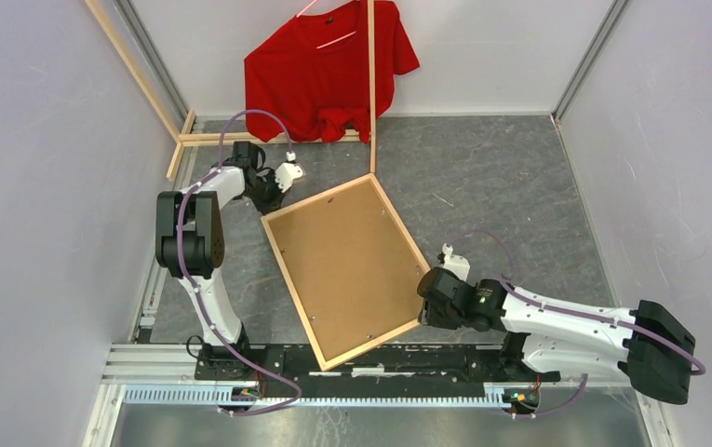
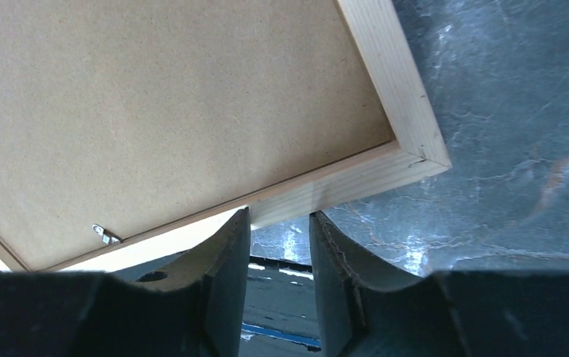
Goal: Put the photo into the frame
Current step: Adjust the photo frame at the center of the board.
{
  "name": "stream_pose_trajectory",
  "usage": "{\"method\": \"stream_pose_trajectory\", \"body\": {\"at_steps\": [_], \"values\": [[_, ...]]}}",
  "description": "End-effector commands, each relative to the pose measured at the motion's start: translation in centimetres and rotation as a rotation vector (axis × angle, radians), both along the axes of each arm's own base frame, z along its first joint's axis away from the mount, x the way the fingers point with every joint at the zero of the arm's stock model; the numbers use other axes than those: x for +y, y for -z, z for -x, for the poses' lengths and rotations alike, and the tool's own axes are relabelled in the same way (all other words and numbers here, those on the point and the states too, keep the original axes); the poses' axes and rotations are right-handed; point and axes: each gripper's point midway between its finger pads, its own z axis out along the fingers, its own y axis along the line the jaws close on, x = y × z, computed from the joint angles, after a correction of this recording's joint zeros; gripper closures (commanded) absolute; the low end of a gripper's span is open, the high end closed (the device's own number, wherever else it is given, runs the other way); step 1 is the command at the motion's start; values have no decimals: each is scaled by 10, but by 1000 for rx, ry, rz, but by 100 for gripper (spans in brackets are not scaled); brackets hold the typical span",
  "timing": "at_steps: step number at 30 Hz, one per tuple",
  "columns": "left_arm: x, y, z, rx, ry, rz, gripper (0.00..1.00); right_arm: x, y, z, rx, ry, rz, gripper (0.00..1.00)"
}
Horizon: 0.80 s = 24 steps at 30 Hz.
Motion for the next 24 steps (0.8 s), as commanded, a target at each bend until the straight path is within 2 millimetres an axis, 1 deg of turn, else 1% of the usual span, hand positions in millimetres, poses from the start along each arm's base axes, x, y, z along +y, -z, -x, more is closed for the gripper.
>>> {"method": "stream_pose_trajectory", "body": {"at_steps": [1, 3, 4, 5, 6, 8, 10, 12, 14, 16, 17, 19, 21, 22, 24], "values": [[-22, 20, 145, 555, 24, 59, 87, 18, -59, -66, -311, 110, -60, 60], [-20, 16, 139, 535, 14, 48, 82, 16, -63, -68, -325, 95, -40, 60], [-18, 12, 134, 521, 7, 41, 79, 15, -64, -68, -331, 86, -32, 60], [-18, 6, 127, 498, 5, 35, 77, 12, -66, -68, -336, 82, -17, 59], [-17, 2, 125, 491, 5, 35, 75, 8, -67, -68, -341, 84, -7, 60], [-19, -9, 117, 458, 1, 42, 66, 0, -65, -66, -347, 98, 4, 59], [-21, -20, 109, 428, -5, 52, 57, -9, -59, -63, -346, 111, 11, 58], [-26, -32, 101, 402, -2, 75, 51, -16, -52, -59, -347, 122, 1, 56], [-35, -40, 98, 397, 11, 108, 47, -22, -44, -56, -345, 131, -4, 54], [-47, -40, 101, 401, 41, 101, 41, -26, -38, -53, -340, 134, -7, 52], [-52, -37, 104, 407, 59, 85, 36, -28, -36, -51, -336, 133, -9, 51], [-64, -31, 107, 396, 85, 51, 33, -30, -32, -49, -331, 132, -11, 49], [-65, -24, 95, 330, 63, 10, 34, -31, -31, -48, -332, 129, -17, 48], [-66, -24, 87, 297, 56, 1, 34, -31, -30, -47, -331, 126, -18, 48], [-68, -32, 73, 255, 50, 0, 35, -31, -29, -45, -328, 118, -26, 47]]}}
